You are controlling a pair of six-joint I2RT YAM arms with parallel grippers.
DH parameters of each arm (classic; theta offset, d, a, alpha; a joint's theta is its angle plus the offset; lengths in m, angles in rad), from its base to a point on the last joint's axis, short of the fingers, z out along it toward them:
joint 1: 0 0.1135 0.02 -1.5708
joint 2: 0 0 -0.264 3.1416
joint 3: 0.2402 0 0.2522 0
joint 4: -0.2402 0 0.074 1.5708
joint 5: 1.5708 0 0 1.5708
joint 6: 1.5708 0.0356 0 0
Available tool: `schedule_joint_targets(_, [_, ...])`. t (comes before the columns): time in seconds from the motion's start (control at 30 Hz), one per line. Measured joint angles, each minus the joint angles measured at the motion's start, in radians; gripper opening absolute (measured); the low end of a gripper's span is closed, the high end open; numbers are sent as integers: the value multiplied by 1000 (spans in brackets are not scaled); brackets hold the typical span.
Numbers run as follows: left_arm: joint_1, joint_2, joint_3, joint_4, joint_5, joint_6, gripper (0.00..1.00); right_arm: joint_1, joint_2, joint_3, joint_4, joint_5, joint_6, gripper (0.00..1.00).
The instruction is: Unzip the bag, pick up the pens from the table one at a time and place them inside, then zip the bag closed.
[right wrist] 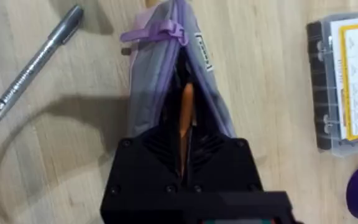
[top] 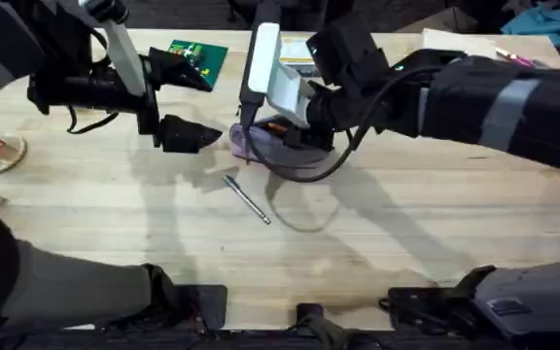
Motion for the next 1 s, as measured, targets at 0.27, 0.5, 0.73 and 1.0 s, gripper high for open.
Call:
schedule_joint_targets(0.27, [0,0,0,0,0,0,993,0,12,0,38,-11,-74,32])
schedule_joint_targets(0.5, [0,0,0,0,-3,0,993,2,40,0,66,-14,-83,32])
schedule_joint_targets(0.73, [0,0,0,0,-3,0,993,22,83,0,100,-14,-89,32])
schedule_joint_targets(1.0, [0,0,0,0,-3,0,992,26,84,0,106,-14,-89,508])
